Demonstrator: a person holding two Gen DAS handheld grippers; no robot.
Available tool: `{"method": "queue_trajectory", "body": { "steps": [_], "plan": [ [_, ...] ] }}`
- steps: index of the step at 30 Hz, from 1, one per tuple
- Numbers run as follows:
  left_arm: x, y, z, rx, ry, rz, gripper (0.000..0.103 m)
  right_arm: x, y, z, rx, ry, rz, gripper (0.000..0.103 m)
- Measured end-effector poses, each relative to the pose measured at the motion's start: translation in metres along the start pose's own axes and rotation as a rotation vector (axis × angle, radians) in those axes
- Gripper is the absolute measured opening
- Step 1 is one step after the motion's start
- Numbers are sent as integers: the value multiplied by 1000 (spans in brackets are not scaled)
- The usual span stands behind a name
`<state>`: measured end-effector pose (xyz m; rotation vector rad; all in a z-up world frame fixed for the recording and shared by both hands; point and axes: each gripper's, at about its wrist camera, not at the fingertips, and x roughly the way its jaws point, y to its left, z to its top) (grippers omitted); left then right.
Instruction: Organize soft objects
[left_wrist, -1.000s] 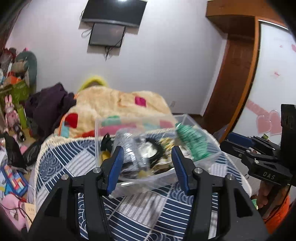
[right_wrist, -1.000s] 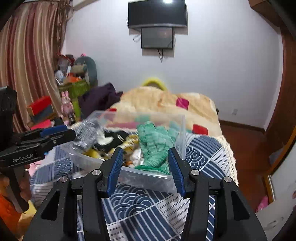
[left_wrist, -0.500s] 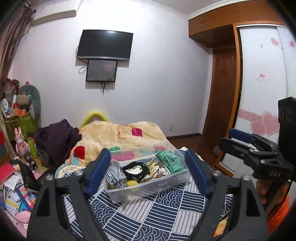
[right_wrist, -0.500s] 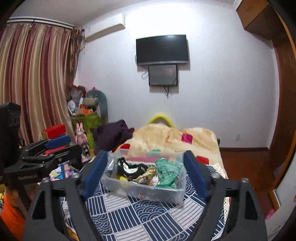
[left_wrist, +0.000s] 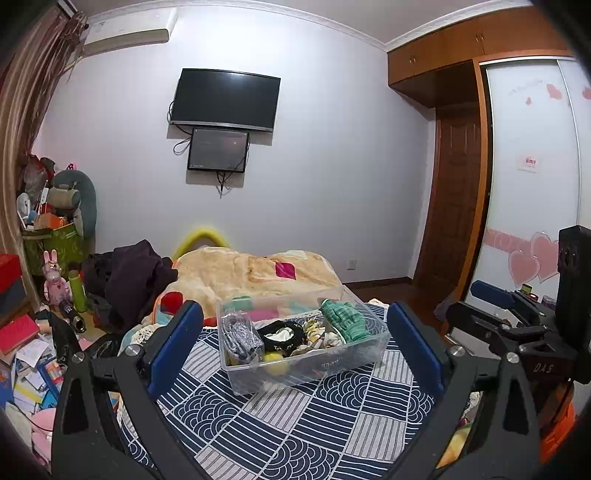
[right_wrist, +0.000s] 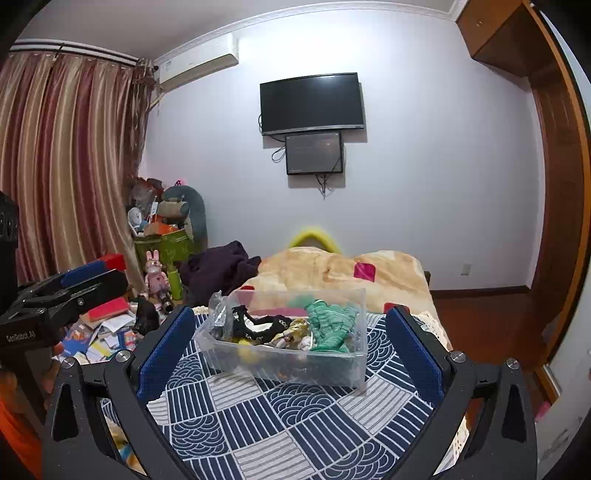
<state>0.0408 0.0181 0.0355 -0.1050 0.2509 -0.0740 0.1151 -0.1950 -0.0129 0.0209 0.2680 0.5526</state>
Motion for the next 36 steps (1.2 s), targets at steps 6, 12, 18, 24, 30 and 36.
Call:
{"method": "queue_trajectory", "body": {
  "steps": [6, 12, 18, 24, 30, 36],
  "plan": [
    [3, -4, -5, 20, 8, 6, 101, -5, 0, -2, -8, -1, -8, 103],
    [4, -8, -10, 34, 17, 12, 102, -6, 4, -2, -21, 0, -6, 103],
    [3, -7, -12, 33, 21, 10, 102, -7, 6, -2, -27, 0, -1, 103],
    [3, -7, -12, 34, 20, 8, 102, -8, 8, -2, -29, -1, 1, 103],
    [2, -8, -13, 41, 22, 8, 102, -7, 8, -3, -28, -2, 3, 103],
    [0, -9, -13, 48, 19, 5, 102, -7, 9, -3, -28, 2, 3, 103]
  ]
}}
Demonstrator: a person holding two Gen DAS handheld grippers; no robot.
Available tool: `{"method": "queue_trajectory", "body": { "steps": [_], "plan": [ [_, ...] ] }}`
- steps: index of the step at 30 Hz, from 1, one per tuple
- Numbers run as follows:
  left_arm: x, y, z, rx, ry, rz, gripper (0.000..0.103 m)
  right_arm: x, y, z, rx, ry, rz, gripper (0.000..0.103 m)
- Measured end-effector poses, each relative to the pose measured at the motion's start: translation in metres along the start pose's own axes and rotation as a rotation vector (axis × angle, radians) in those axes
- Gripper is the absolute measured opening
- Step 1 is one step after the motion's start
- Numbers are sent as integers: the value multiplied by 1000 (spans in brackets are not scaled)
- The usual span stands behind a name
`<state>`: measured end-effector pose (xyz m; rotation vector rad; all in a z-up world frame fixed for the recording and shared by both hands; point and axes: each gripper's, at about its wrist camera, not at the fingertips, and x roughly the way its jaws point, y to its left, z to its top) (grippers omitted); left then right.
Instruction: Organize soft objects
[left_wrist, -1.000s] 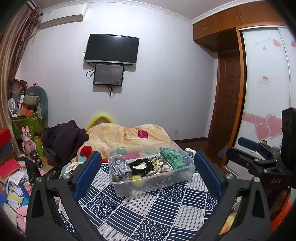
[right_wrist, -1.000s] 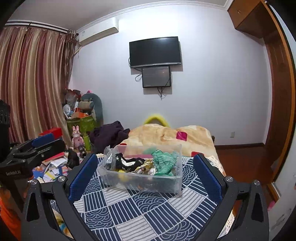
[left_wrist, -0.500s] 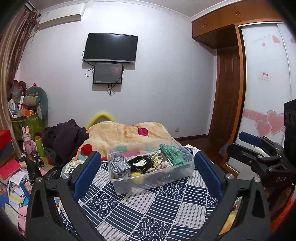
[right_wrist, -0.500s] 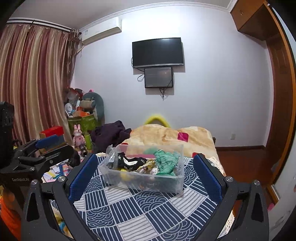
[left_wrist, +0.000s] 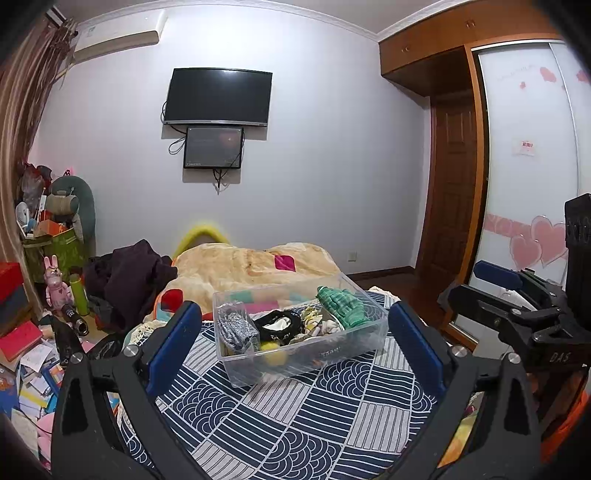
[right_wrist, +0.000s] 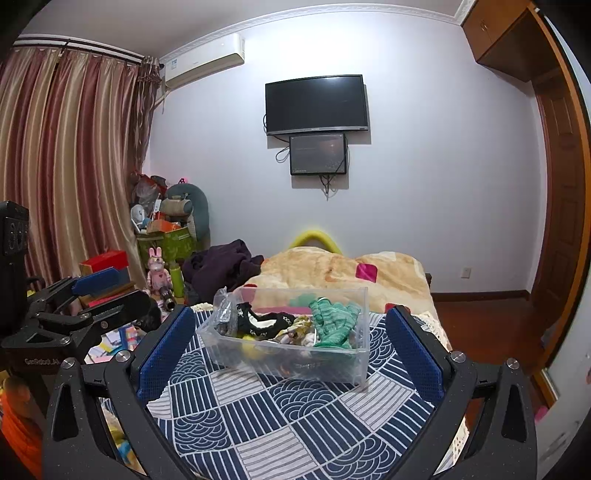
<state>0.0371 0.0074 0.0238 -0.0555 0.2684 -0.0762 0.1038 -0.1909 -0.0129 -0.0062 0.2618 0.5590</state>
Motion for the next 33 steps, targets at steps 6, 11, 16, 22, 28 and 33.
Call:
{"method": "queue_trajectory", "body": {
  "steps": [6, 11, 16, 22, 28, 33],
  "plan": [
    [-1, 0, 0, 3, -2, -1, 103, 0, 0, 0, 1, -1, -1, 103],
    [-1, 0, 0, 2, -3, -1, 103, 0, 0, 0, 0, 0, 1, 103],
    [-1, 0, 0, 1, -1, -3, 103, 0, 0, 1, 0, -1, 2, 103],
    [-1, -1, 1, 4, -3, -3, 103, 0, 0, 0, 0, 1, 1, 103],
    [-2, -3, 0, 10, -2, -3, 103, 0, 0, 1, 1, 1, 1, 103],
    [-2, -3, 0, 6, -3, -9, 103, 0, 0, 1, 1, 2, 0, 103]
  ]
}}
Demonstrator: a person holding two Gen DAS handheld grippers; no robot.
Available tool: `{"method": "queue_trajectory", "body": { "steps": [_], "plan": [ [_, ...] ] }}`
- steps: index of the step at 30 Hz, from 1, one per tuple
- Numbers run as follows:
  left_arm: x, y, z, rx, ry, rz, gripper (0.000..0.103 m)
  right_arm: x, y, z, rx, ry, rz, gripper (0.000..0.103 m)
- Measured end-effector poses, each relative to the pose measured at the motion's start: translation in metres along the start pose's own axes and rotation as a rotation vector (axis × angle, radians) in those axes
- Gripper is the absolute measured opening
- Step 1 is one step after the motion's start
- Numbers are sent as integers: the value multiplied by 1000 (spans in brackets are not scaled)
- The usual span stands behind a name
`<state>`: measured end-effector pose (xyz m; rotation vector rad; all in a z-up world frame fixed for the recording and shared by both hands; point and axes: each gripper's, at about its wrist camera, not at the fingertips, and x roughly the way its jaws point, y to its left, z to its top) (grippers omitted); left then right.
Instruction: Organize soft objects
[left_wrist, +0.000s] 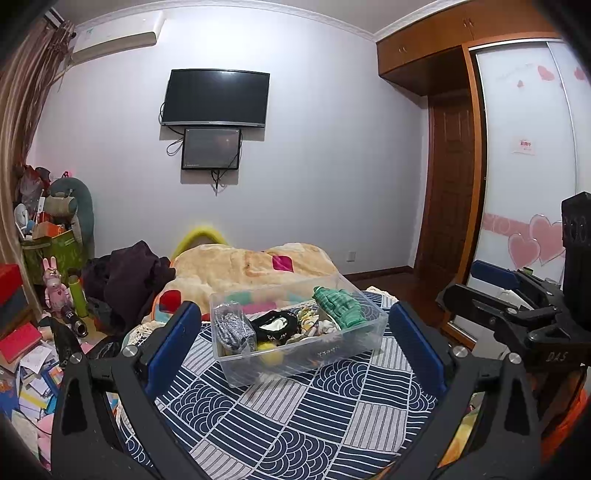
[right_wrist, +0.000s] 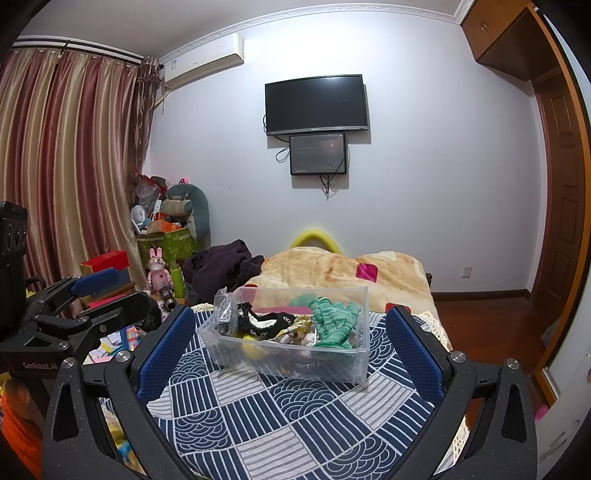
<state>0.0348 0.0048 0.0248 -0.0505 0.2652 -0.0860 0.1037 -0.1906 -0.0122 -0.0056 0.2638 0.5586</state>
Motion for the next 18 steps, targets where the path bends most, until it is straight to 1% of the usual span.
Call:
{"method": "queue_trajectory", "body": {
  "steps": [9, 18],
  "plan": [
    [0, 1, 0, -4, 3, -25, 103, 0, 1, 0, 2, 7, 2, 103],
    [0, 2, -1, -6, 4, -16, 103, 4, 1, -3, 8, 16, 3, 103]
  ]
}}
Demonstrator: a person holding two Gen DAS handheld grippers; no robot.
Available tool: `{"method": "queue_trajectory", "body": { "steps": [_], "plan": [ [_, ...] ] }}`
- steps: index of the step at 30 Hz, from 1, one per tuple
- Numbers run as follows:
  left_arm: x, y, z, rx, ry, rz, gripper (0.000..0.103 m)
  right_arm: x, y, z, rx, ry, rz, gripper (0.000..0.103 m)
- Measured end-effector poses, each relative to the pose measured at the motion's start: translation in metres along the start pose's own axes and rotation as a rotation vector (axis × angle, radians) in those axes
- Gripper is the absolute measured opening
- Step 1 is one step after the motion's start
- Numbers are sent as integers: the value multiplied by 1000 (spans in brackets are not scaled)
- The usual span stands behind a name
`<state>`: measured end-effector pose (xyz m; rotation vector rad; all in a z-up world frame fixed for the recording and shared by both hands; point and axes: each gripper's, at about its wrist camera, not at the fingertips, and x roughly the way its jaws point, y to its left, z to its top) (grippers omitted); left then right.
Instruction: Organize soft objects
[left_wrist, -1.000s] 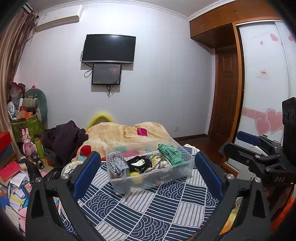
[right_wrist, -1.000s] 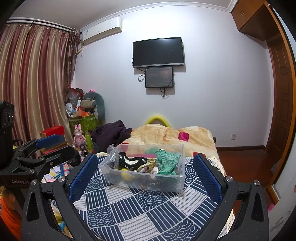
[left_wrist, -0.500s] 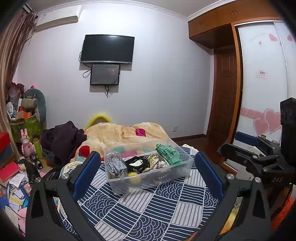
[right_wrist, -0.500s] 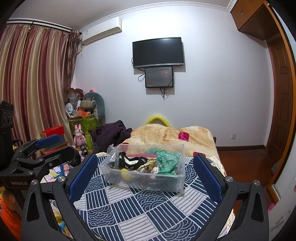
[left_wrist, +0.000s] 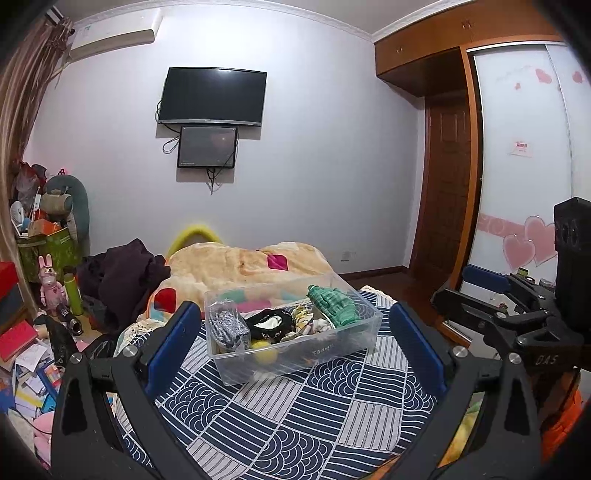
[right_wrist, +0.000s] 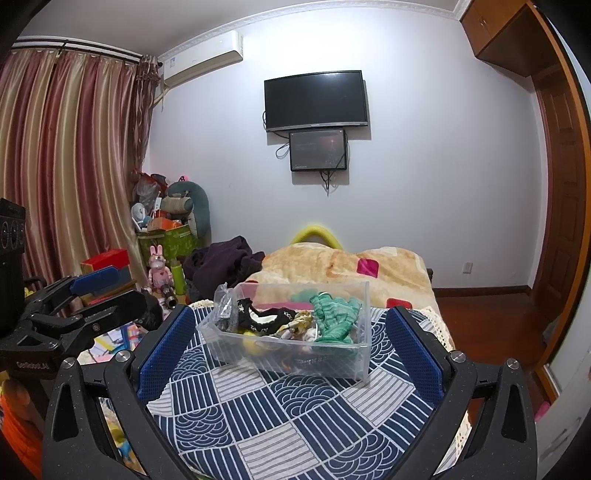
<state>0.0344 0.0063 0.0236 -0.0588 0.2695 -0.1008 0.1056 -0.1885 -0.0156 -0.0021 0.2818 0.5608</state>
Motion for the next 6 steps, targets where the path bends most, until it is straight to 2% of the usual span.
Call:
{"method": "queue_trajectory", "body": {
  "steps": [6],
  "plan": [
    [2, 1, -1, -9, 5, -2, 103, 1, 0, -3, 2, 9, 1, 103]
  ]
}}
